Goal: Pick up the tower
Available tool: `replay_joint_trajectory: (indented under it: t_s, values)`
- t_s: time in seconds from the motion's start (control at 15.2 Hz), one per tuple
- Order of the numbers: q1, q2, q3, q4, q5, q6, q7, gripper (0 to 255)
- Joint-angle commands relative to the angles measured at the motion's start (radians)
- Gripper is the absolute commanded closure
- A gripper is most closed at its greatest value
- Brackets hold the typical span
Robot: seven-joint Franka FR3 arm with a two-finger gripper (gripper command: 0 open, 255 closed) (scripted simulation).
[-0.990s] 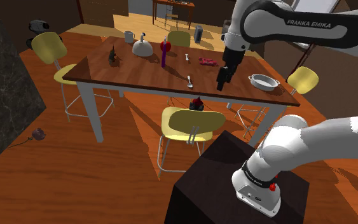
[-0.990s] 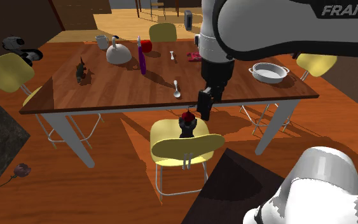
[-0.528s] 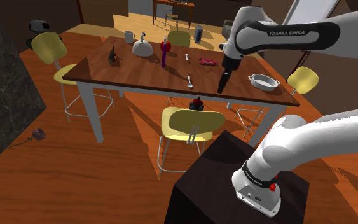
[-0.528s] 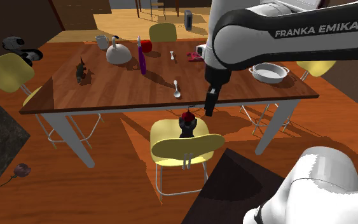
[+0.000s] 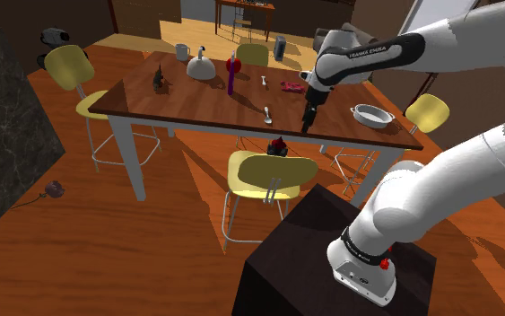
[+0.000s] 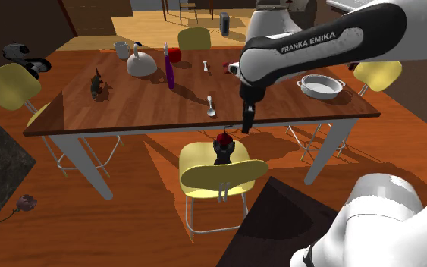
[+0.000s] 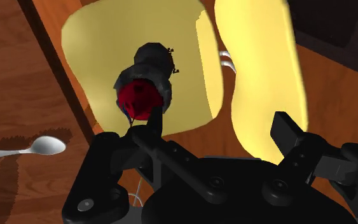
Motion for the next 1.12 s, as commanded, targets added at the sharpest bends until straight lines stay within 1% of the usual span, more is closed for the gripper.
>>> replay_joint_trajectory:
  t_s: [0.0,0.13,0.26,0.4,0.53,0.66,0.99,1.06]
  values:
    - [0.032,0.088,-0.063,0.035,0.038,0.060,-0.114,0]
    - [0.068,0.181,-0.117,0.077,0.100,0.107,-0.231,0]
    - [0.102,0.282,-0.167,0.125,0.188,0.145,-0.361,0]
    - [0.124,0.392,-0.201,0.182,0.299,0.168,-0.502,0]
    - [0.120,0.506,-0.208,0.247,0.421,0.174,-0.646,0]
    - [0.106,0.527,-0.195,0.250,0.443,0.185,-0.668,0]
    - [0.092,0.584,-0.177,0.233,0.509,0.238,-0.719,0]
    - [0.086,0.603,-0.170,0.230,0.531,0.253,-0.736,0]
